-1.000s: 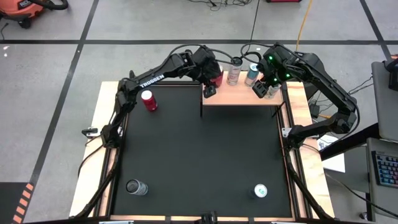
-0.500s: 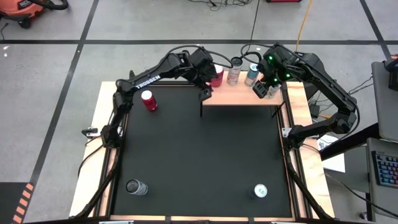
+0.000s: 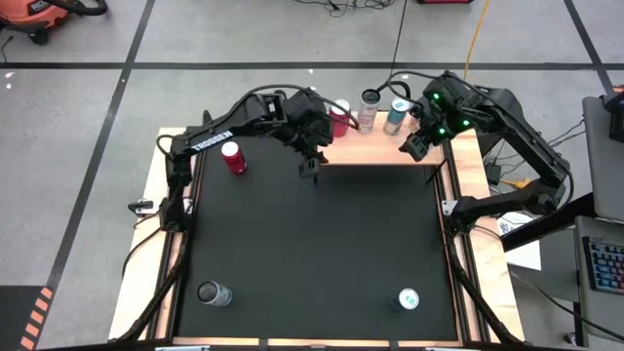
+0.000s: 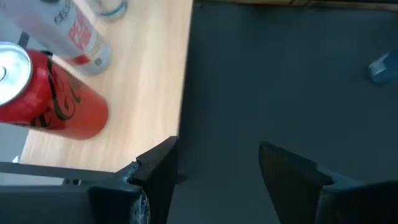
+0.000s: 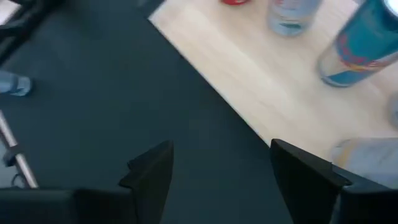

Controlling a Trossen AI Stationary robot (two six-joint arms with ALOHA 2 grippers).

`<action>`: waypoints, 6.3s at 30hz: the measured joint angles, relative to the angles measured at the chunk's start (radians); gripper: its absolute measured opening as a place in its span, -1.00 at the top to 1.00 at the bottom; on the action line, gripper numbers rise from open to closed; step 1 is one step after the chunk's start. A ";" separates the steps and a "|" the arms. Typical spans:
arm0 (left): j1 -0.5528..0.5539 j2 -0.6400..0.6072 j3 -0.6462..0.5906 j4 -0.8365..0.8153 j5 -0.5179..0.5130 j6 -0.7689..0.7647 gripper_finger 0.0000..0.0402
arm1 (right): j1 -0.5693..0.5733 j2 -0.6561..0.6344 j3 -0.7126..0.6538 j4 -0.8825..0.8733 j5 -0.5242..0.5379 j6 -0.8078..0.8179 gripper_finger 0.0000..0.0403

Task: Place canned beverage on shelf
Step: Put the blue soda can on the shelf aligned with the other blue soda can

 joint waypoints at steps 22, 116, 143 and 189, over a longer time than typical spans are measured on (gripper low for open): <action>-0.333 -0.072 -0.005 -0.130 -0.204 -0.135 -0.12 | 0.362 -0.146 0.000 -0.124 0.035 0.292 -0.25; -0.537 -0.077 -0.005 -0.233 -0.387 -0.242 -0.12 | 0.922 -0.156 -0.535 0.431 0.059 0.362 -0.42; -0.537 -0.077 -0.005 -0.233 -0.387 -0.240 -0.12 | 0.922 -0.156 -0.535 0.441 0.055 0.385 -0.78; -0.522 -0.077 -0.006 -0.226 -0.386 -0.319 -0.12 | 0.922 -0.156 -0.535 0.621 0.138 0.538 -0.84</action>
